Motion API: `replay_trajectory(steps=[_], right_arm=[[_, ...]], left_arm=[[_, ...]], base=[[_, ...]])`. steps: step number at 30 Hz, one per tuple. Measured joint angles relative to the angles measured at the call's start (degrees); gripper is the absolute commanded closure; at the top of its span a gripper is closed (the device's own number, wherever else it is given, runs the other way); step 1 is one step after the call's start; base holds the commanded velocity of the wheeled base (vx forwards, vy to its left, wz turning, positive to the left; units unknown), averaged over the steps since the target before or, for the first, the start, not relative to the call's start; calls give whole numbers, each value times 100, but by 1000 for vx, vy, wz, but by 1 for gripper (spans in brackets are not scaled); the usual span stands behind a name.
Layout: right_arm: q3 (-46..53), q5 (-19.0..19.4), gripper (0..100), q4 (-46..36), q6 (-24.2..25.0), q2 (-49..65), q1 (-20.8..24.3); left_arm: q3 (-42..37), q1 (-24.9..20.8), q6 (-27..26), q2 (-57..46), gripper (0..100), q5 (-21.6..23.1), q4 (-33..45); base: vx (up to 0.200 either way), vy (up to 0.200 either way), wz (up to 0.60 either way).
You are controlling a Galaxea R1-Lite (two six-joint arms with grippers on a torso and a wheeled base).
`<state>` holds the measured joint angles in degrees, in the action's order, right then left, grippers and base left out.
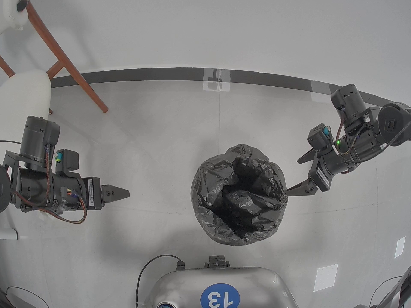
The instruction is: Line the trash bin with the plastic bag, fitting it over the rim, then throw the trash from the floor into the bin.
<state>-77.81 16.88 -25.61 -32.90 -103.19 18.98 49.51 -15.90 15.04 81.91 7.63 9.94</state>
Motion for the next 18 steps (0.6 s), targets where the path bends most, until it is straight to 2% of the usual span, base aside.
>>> replay_trajectory(steps=[7, 18], right_arm=[[607, -52, 0, 413, 99, 286, -11], [695, -194, 0, 1385, 404, 286, 72]], left_arm=[[-59, 13, 12, -21, 0, 5, -9], [-117, 173, 11, -22, 0, -5, -44]], base=[[-200, 0, 0], [0, 0, 0]])
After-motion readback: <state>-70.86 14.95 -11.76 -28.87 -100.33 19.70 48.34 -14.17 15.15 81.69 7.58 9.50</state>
